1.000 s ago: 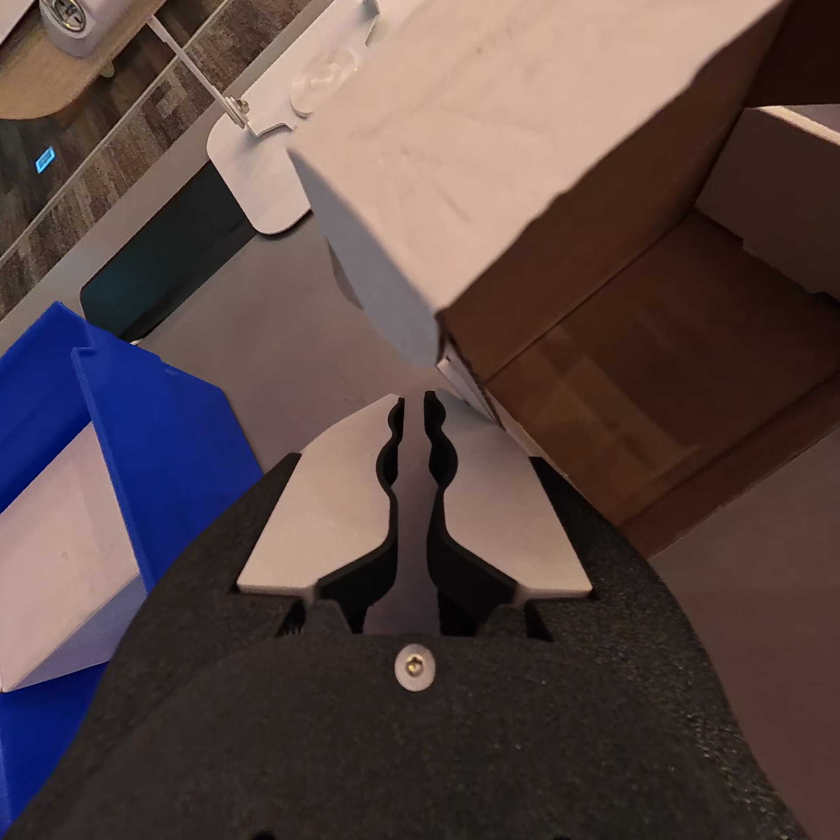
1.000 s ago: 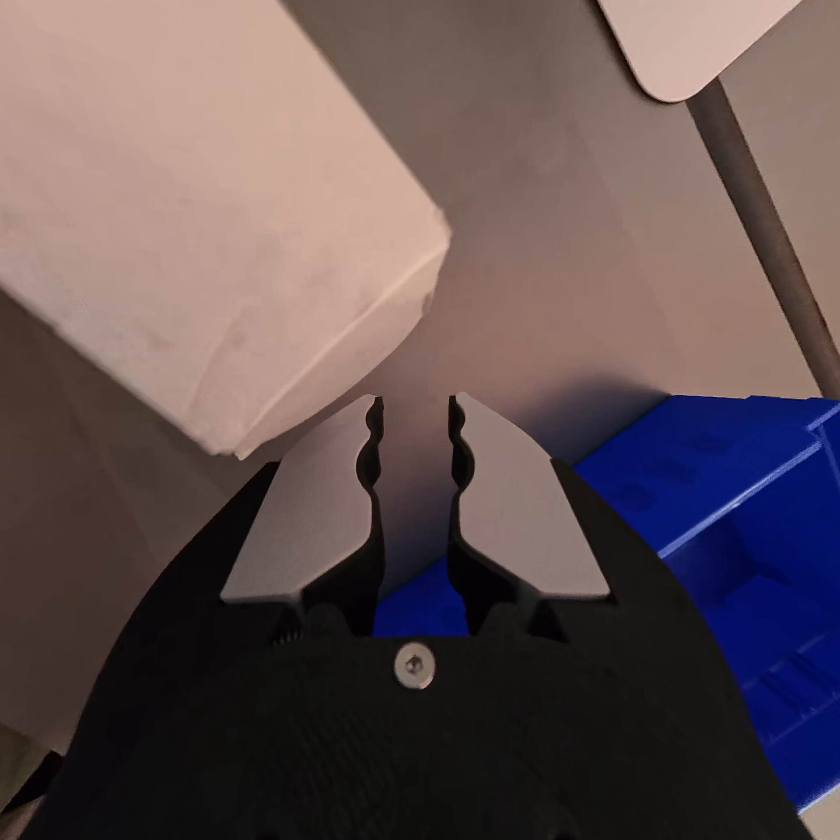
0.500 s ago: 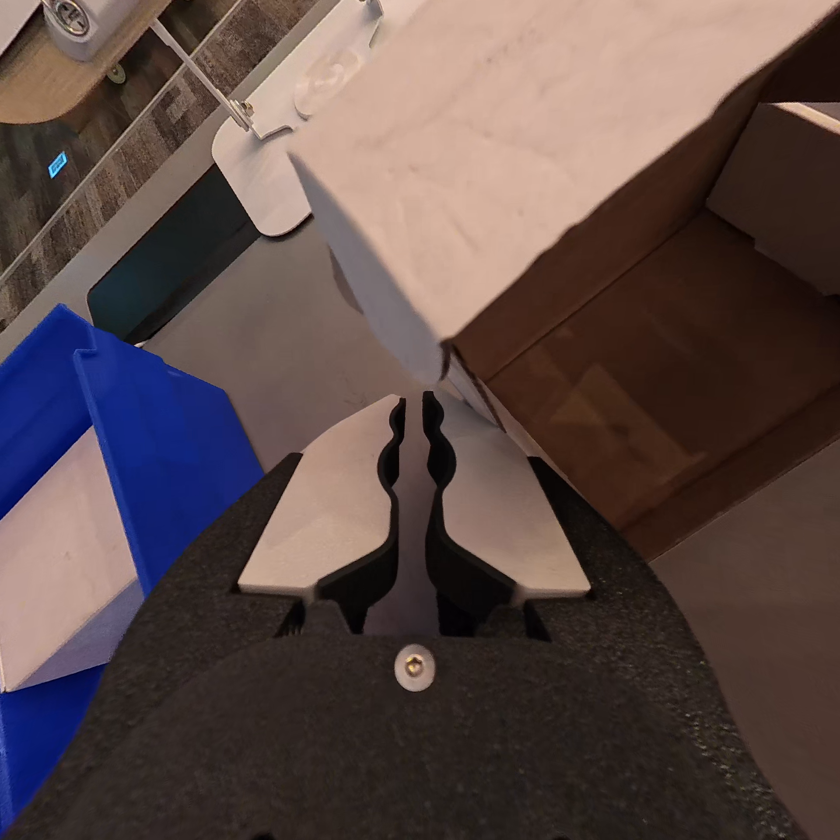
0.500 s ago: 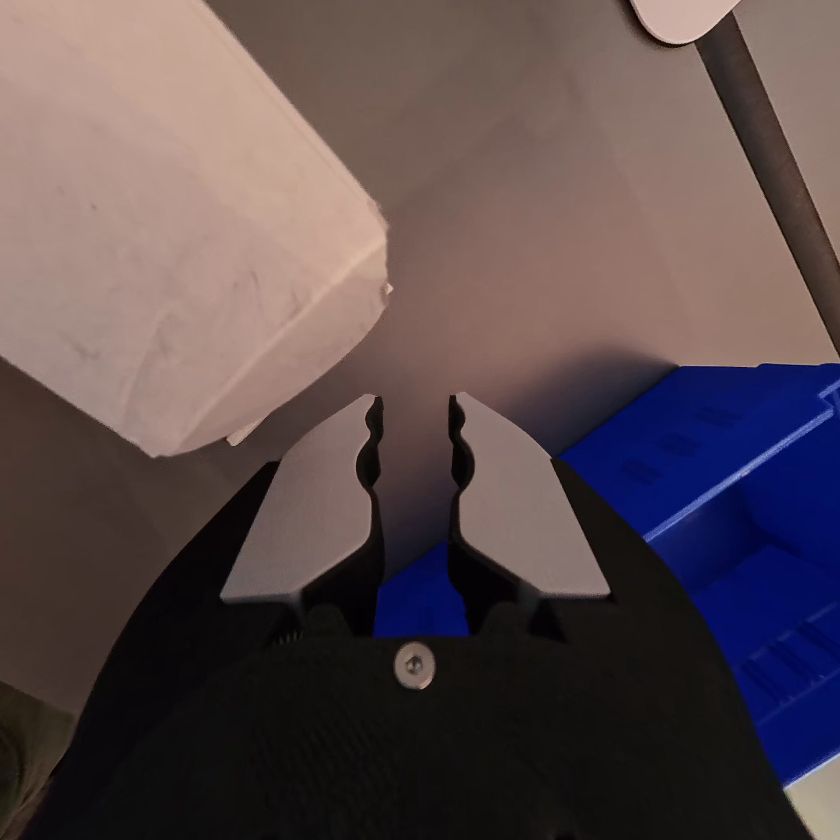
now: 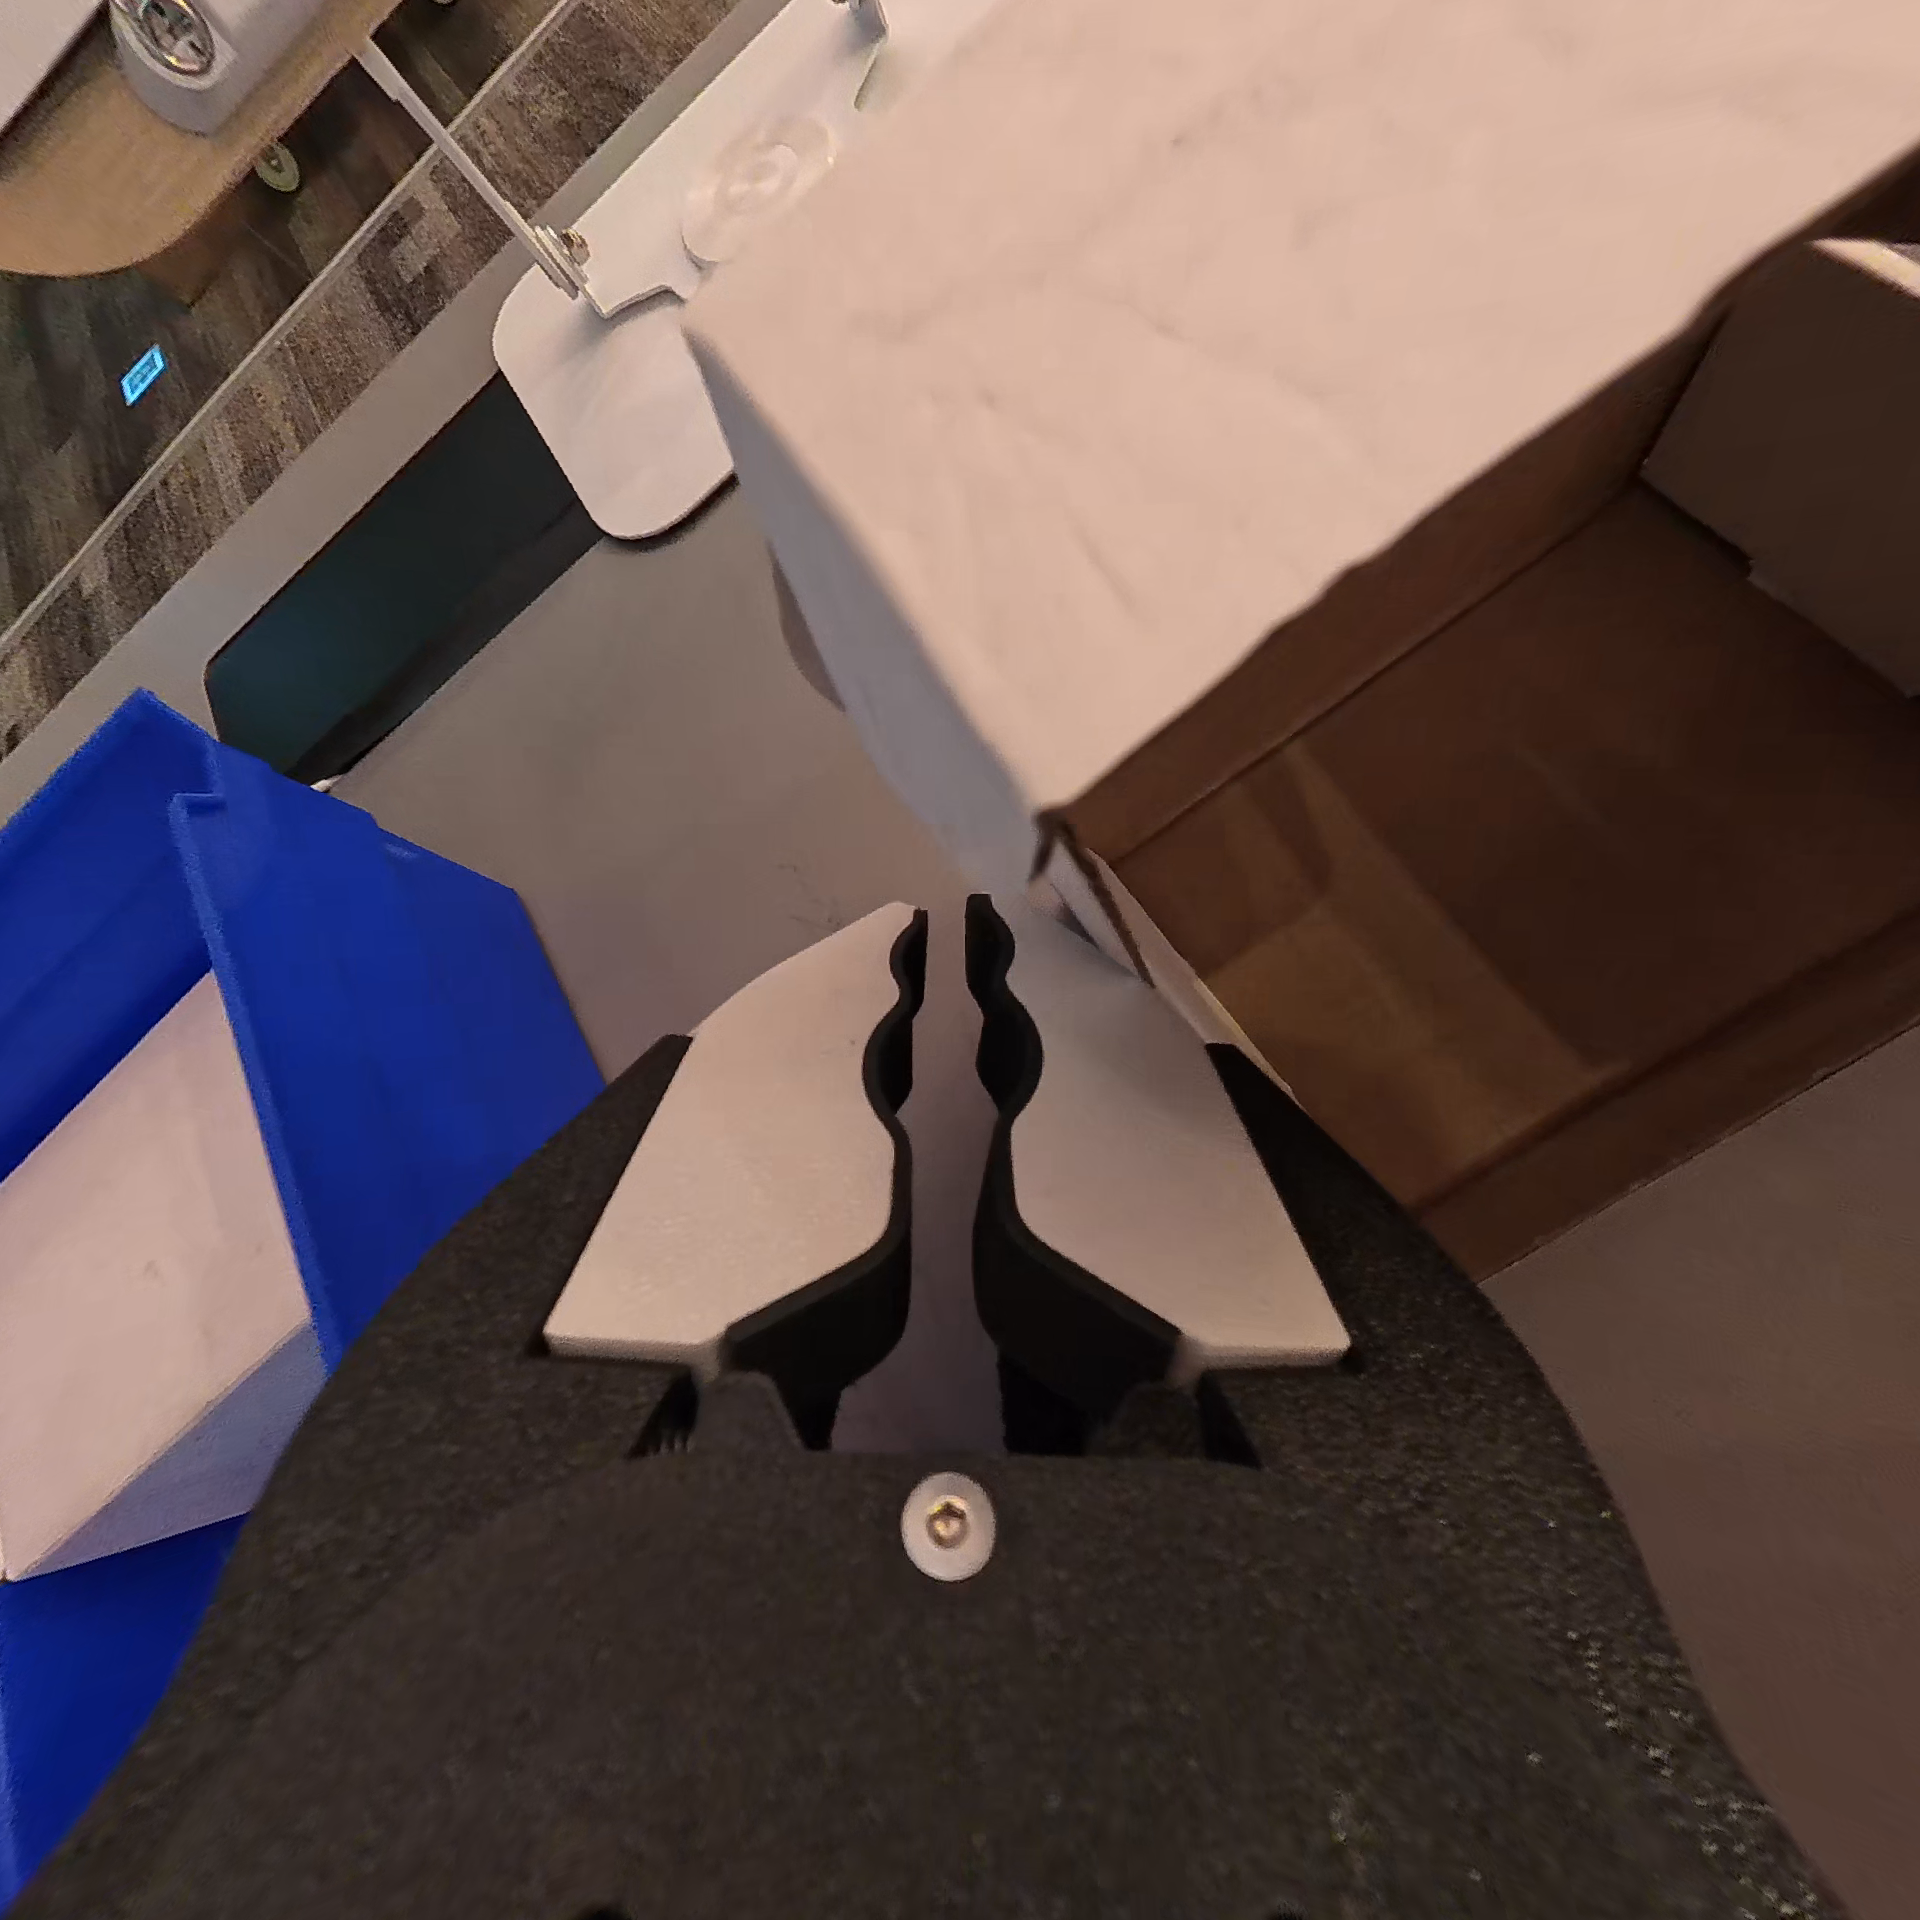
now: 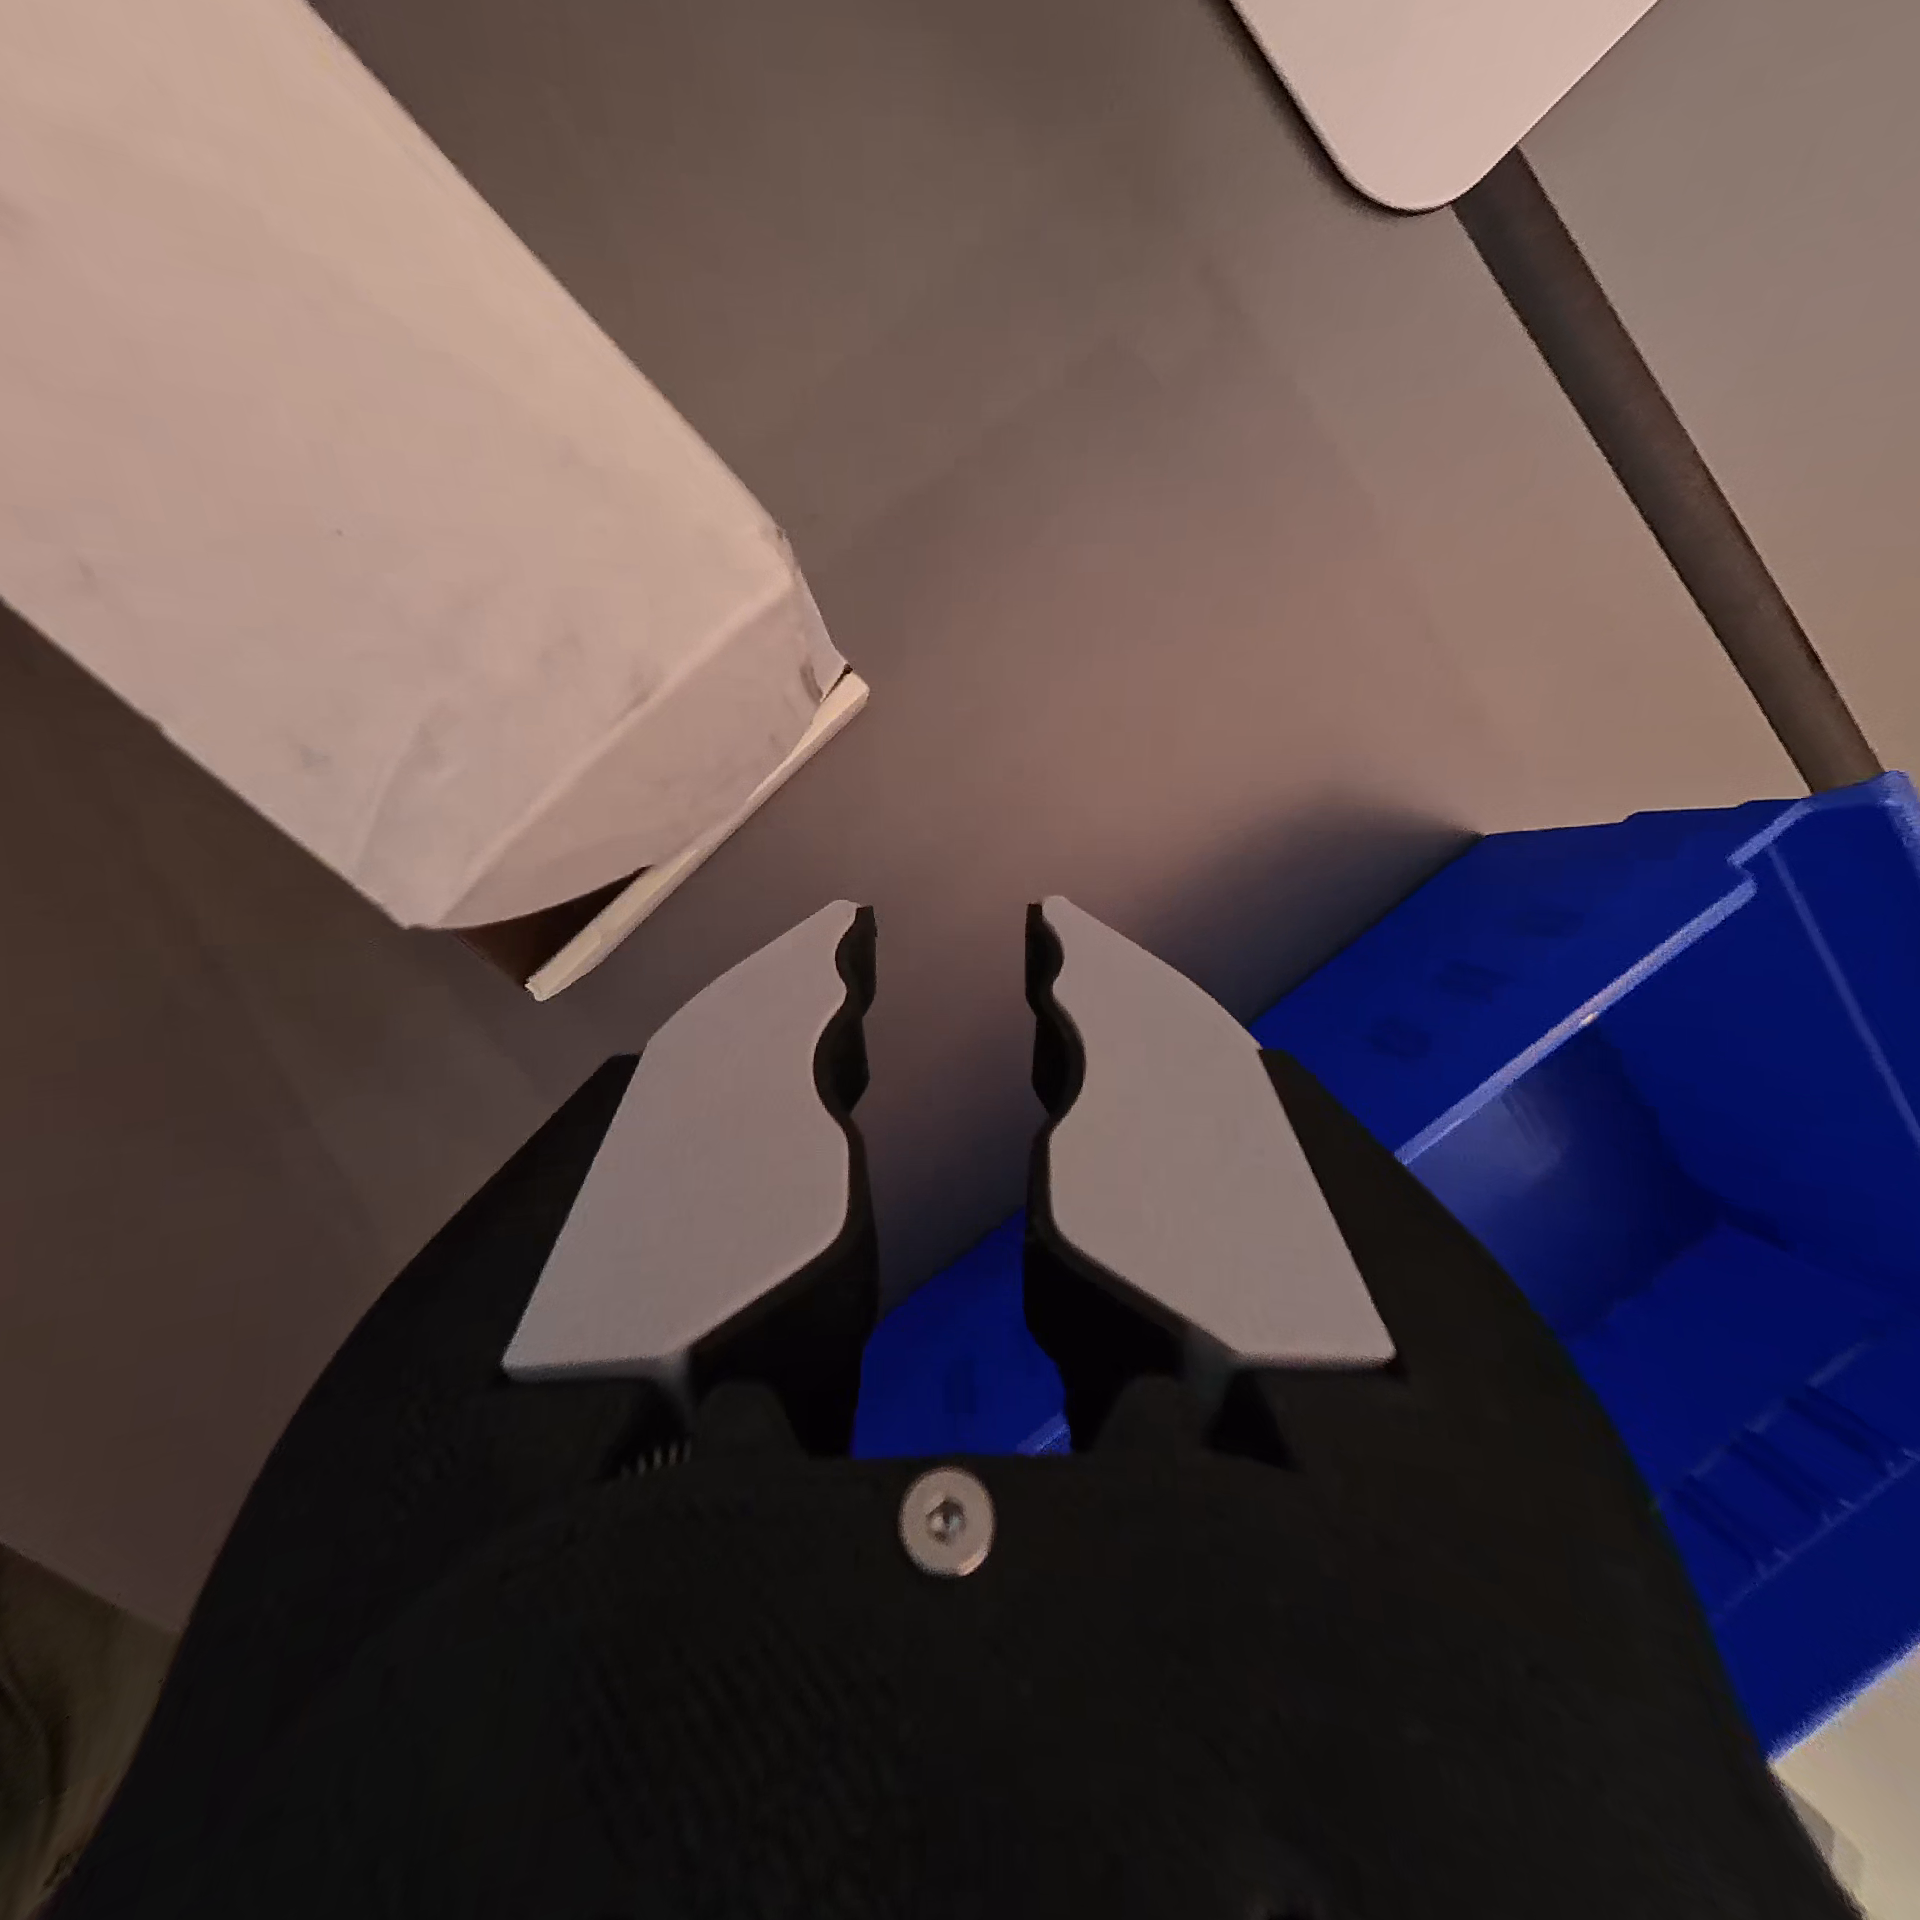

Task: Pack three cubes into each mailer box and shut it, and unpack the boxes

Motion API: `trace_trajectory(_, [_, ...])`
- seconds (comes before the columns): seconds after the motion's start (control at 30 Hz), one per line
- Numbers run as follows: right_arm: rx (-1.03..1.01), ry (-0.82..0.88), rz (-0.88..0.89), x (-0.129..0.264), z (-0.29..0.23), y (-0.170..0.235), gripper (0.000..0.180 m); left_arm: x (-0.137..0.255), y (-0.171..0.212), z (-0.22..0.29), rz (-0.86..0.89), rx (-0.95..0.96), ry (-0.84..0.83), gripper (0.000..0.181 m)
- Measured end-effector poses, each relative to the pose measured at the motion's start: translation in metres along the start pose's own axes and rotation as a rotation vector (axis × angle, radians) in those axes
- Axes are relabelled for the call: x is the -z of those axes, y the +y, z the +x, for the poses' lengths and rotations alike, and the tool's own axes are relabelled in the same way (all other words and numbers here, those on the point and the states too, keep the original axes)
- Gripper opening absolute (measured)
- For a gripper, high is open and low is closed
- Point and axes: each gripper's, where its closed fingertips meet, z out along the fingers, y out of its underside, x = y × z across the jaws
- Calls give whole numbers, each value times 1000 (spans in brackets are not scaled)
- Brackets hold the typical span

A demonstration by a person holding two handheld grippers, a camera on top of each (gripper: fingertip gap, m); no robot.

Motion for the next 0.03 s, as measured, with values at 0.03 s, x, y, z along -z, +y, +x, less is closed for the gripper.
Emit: trace_trajectory(0.03, [0, 2, 2, 1, 0, 0, 29, 0, 0, 0, 1, 1, 1, 7])
